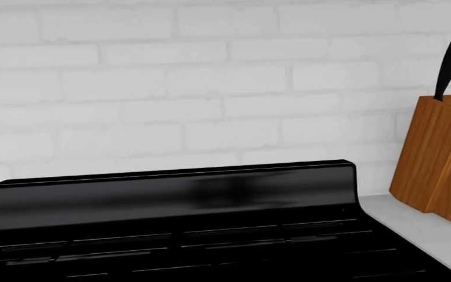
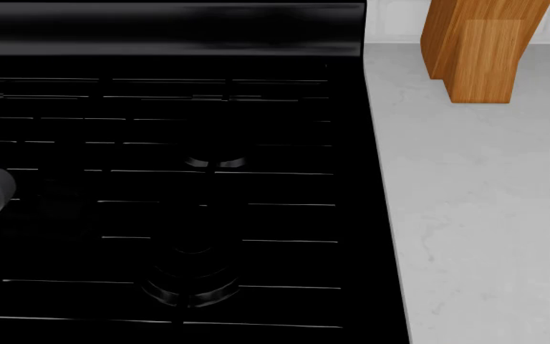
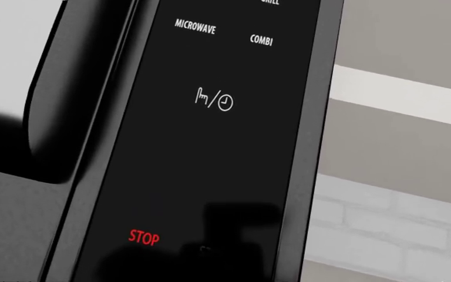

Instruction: Press the start button on the microwave

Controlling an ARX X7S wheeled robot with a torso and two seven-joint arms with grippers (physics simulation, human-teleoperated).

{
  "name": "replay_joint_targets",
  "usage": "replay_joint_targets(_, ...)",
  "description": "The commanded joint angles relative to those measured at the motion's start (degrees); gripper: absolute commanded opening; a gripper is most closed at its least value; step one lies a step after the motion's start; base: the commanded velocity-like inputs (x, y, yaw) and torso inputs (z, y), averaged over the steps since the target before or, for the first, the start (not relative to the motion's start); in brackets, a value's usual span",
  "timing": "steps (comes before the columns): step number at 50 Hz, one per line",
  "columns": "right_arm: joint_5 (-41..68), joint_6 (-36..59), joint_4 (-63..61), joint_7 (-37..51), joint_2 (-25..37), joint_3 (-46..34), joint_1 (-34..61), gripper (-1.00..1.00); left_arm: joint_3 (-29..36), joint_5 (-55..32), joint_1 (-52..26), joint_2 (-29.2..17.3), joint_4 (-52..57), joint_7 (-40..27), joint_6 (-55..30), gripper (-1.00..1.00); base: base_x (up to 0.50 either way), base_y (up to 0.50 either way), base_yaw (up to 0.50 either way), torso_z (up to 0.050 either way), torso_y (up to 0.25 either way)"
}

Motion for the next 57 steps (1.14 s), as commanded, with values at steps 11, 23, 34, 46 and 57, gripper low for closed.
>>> replay_joint_targets(11, -1.1, -3.7, 6.3, -1.4, -1.3, -1.0, 1.2, -1.00, -0.1, -0.7, 0.3, -0.5, -0.1, -0.4, 0.4, 1.00, 0.00, 0.00, 0.00, 0.000, 0.000)
replay_joint_targets(23, -1.9, -6.8, 12.4, -2.4, -2.7, -1.5, 2.3, -1.00, -0.5, -1.3, 0.8, -0.8, -0.1, -0.5, 0.8, 1.00, 0.00, 0.00, 0.00, 0.000, 0.000)
replay_joint_targets(34, -2.0, -9.6, 17.2, -3.5, -3.9, -1.5, 2.8, -1.00, -0.7, -1.7, 1.3, -1.1, -0.1, -0.6, 1.2, 1.00, 0.01, 0.00, 0.00, 0.000, 0.000)
replay_joint_targets(46, -2.5, -12.7, 22.1, -4.4, -4.4, -1.7, 3.5, -1.00, -0.3, -1.7, 1.2, -1.2, -0.4, -0.9, 1.6, 1.00, 0.03, 0.00, 0.02, 0.010, 0.000)
replay_joint_targets(57, -2.6, -13.2, 24.5, -4.5, -5.2, -1.9, 4.0, -1.00, -0.6, -2.1, 1.4, -1.5, -0.5, -1.0, 2.0, 1.00, 0.04, 0.01, 0.02, 0.009, 0.000)
